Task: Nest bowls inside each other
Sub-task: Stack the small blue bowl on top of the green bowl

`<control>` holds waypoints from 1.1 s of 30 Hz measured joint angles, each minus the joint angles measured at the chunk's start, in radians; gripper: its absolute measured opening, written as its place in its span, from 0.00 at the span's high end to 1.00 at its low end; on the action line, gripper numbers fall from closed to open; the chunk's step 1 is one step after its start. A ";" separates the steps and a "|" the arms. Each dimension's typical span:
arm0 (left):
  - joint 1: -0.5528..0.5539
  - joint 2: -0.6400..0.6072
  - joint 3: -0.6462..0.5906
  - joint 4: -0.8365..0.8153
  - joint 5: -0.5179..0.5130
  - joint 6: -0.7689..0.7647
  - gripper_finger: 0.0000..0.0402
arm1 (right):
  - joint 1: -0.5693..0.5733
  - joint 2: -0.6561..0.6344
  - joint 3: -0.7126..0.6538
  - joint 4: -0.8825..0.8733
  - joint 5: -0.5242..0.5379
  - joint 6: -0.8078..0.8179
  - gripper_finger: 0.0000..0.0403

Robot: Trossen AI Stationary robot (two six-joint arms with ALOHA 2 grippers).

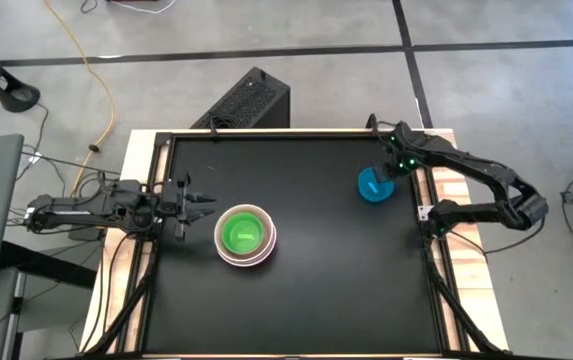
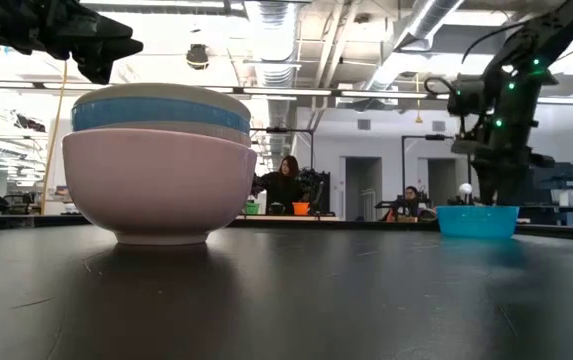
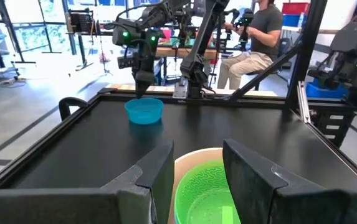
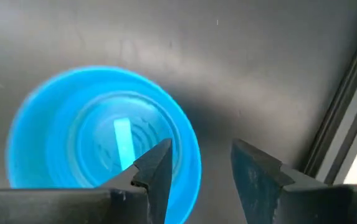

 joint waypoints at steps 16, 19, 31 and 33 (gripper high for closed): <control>0.000 0.000 0.000 -0.034 0.000 -0.016 0.69 | 0.030 0.004 -0.060 0.025 -0.078 0.027 0.67; 0.000 0.000 0.000 -0.034 0.000 -0.016 0.69 | 0.051 0.004 -0.060 0.036 -0.078 0.041 0.80; 0.000 0.000 0.000 -0.034 0.009 -0.025 0.69 | 0.085 0.004 0.078 0.243 -0.240 0.131 0.99; 0.000 0.000 0.000 -0.034 0.009 -0.024 0.69 | 0.126 0.004 0.150 0.239 -0.241 0.143 0.99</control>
